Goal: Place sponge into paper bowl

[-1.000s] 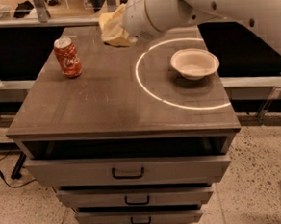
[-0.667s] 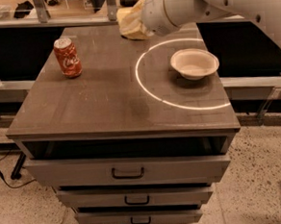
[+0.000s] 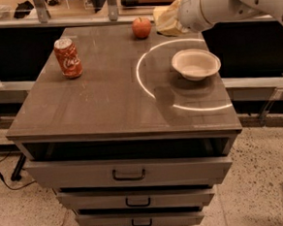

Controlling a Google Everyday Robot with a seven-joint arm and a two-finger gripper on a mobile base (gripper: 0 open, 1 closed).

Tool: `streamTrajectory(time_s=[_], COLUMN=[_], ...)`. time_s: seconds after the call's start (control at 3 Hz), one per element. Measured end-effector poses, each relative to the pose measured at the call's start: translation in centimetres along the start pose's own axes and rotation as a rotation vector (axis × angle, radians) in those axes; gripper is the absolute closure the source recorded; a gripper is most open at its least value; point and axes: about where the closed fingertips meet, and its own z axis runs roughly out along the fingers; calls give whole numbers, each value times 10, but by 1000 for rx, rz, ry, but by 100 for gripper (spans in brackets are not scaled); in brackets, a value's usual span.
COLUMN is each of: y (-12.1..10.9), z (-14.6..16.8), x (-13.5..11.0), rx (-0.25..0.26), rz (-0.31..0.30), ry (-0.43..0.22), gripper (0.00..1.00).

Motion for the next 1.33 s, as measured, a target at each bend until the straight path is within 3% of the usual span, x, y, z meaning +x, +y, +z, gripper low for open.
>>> streamTrajectory(time_s=[0.33,0.67,1.0,1.33], y=[5,24,48,55], z=[-20,-28,-30,-32], x=[33,52,69,78], rx=[-11,-41,-102,-135], rz=[29,64,101,110], ry=[71,121,167,202], gripper=[100,100,82,59])
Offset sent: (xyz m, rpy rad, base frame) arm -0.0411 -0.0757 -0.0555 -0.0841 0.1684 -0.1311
